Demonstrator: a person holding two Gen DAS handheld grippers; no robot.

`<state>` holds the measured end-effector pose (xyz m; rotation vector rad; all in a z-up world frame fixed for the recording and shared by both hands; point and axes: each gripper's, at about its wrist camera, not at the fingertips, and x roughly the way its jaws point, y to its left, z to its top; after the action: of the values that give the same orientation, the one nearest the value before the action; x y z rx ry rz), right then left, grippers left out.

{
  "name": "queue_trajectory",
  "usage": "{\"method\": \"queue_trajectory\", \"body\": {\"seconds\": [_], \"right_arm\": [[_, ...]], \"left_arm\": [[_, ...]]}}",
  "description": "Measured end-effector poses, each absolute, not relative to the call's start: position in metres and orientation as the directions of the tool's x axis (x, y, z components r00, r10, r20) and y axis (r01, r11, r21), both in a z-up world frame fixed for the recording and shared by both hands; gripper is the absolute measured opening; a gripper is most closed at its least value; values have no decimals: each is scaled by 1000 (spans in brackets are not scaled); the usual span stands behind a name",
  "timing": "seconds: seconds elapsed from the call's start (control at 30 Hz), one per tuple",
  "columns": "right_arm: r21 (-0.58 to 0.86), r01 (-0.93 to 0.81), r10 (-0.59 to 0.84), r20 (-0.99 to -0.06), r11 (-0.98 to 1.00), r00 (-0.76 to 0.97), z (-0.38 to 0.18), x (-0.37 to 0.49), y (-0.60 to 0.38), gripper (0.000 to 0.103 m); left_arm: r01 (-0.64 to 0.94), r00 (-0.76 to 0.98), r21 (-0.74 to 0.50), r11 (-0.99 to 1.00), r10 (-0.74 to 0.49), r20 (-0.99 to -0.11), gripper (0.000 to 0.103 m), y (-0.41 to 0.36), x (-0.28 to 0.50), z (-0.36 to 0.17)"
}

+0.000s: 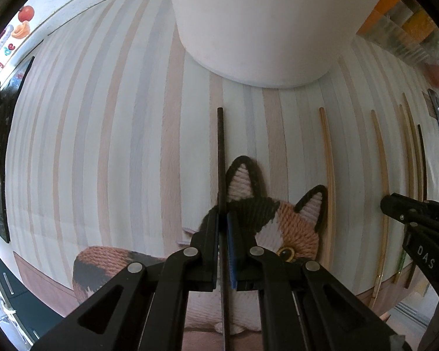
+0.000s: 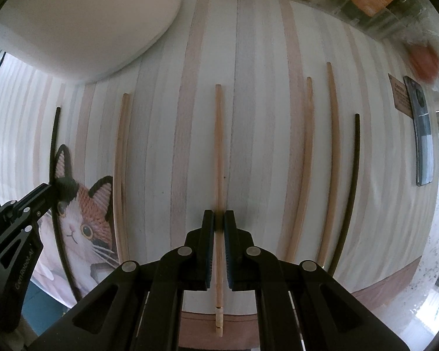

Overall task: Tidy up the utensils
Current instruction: 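Lift both held chopsticks off the mat toward the cream holder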

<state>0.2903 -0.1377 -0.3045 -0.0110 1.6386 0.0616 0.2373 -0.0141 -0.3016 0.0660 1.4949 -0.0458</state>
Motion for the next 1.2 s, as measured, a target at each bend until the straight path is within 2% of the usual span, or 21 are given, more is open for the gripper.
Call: {"method": "queue_trajectory", "body": {"seconds": [0.27, 0.43, 0.83, 1.2], "right_arm": [[62, -33, 63, -998, 998, 20, -280, 282, -145, 7], [86, -31, 88, -992, 996, 94, -252, 278, -149, 7], [91, -17, 91, -935, 996, 343, -169, 279, -162, 7], [217, -6, 183, -811, 976, 556, -48, 298, -176, 7]], "left_arm": [[56, 150, 39, 998, 30, -988, 3, -7, 231, -277], [37, 214, 12, 999, 4, -977, 3, 2, 226, -248], [-14, 429, -16, 1000, -8, -903, 3, 28, 223, -152], [-3, 620, -124, 992, -95, -779, 2, 51, 228, -34]]}}
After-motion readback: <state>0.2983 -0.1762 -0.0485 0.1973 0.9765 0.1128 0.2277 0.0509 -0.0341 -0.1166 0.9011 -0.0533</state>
